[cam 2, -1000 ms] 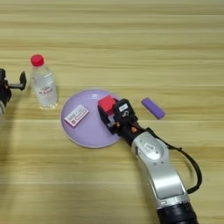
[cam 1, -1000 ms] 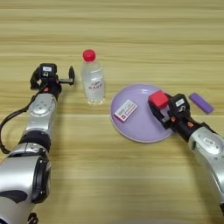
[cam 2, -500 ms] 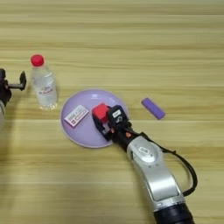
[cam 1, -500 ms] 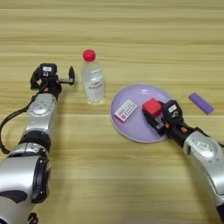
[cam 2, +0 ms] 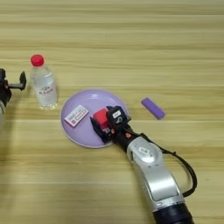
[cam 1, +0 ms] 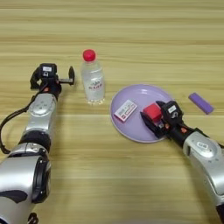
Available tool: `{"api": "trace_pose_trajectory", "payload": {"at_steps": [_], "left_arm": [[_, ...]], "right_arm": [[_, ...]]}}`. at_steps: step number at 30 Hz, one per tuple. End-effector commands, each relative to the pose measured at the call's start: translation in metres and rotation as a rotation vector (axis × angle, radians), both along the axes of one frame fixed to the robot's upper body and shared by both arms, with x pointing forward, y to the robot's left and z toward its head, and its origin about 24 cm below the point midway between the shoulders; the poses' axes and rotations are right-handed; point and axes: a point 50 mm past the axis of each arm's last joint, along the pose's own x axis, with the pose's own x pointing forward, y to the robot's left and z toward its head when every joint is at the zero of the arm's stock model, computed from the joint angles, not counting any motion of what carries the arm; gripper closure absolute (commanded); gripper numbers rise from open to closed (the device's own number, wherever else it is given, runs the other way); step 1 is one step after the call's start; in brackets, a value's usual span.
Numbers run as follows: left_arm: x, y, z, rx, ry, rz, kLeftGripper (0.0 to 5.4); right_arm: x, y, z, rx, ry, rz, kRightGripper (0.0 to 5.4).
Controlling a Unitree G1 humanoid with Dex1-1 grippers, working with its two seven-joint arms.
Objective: Move the objects on the table
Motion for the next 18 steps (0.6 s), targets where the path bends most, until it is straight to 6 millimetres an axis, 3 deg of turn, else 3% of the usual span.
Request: {"api": "trace_pose_trajectory", "payload": {"at_steps": [1,9,13,18], "left_arm": [[0.0,-0.001,-0.001,-0.003,0.007,0.006,0.0],[0.0,0.0,0.001,-0.008,-0.007,0.013,0.0],[0.0,0.0,0.001,-0.009,-0.009,0.013,0.0],[0.0,0.0,0.002,-0.009,-0.011,0.014,0.0]], "right_arm": [[0.004,0.0,0.014,0.046,-0.073,-0.006,1.32],[0.015,-0.019,0.039,0.091,-0.222,-0.111,0.49],[0.028,-0.044,0.045,0.071,-0.257,-0.255,0.07],[0.046,-0.085,0.044,0.009,-0.285,-0.456,0.03]]}}
